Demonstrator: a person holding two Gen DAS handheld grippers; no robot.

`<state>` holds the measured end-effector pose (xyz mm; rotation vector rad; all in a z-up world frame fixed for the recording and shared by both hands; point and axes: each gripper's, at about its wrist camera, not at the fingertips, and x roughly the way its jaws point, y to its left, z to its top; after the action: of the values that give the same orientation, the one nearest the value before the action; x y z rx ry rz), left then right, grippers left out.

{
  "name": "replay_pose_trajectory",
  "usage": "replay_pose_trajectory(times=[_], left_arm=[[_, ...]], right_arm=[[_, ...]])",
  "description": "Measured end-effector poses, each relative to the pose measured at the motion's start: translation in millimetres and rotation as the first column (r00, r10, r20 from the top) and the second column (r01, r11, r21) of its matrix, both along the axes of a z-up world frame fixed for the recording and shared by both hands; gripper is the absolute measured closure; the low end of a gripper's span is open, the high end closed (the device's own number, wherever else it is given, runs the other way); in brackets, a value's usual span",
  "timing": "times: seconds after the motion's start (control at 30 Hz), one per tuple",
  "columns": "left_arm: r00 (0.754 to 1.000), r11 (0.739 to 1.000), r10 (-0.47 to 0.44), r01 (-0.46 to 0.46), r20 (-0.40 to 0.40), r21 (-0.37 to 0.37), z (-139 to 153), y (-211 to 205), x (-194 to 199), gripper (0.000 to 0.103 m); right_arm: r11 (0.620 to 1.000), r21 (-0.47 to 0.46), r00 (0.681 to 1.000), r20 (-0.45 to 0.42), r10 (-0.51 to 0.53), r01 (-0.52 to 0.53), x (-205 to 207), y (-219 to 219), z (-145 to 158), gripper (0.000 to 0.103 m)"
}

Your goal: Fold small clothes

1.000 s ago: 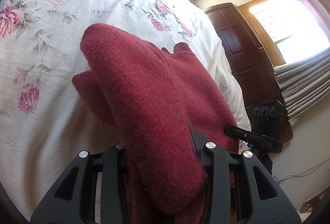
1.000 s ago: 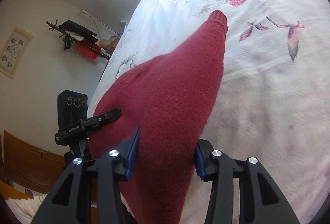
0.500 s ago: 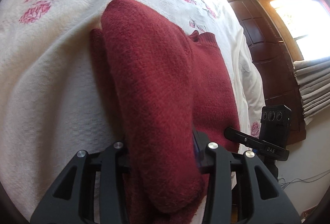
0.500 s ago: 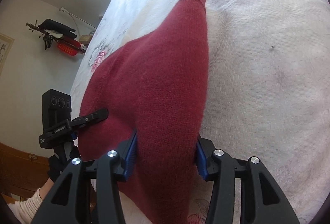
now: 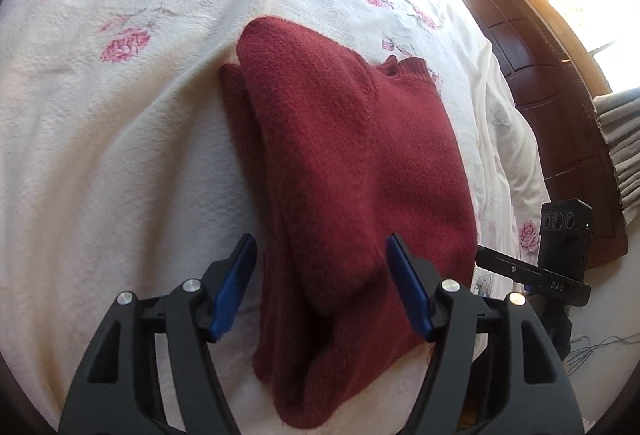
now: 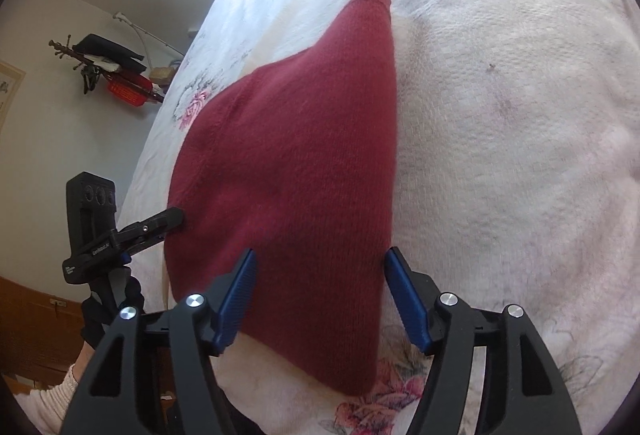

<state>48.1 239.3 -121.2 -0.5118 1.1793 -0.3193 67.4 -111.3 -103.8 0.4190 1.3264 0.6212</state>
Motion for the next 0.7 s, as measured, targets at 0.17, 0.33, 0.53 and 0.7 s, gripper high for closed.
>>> replay_pose_trajectory(times=[0.17, 0.33, 0.53, 0.7], left_arm=[[0.998, 0.99, -0.04, 0.034, 0.043, 0.139, 9.1, -22.3, -31.9, 0.03], [1.0, 0.99, 0.02, -0.019, -0.002, 0.142, -10.0, -12.3, -43.1, 0.036], [0.997, 0.991, 0.07, -0.066, -0.037, 0.117, -23.0, 3.6, -45.9, 0.041], [0.996, 0.99, 0.069, -0.062, -0.055, 0.127, -35.7, 6.5, -47.4, 0.04]], right_arm=[[1.0, -0.018, 1.0, -0.018, 0.002, -0.002, -24.9, 0.5, -4.9, 0.036], [1.0, -0.011, 0.998, -0.07, -0.005, 0.005, -38.3, 0.8, -20.5, 0.06], [0.999, 0.001, 0.998, -0.032, -0.046, 0.046, -44.9, -9.6, -8.4, 0.08], [0.998, -0.032, 0.996, -0.062, -0.064, 0.062, -49.0, -13.9, -20.4, 0.08]])
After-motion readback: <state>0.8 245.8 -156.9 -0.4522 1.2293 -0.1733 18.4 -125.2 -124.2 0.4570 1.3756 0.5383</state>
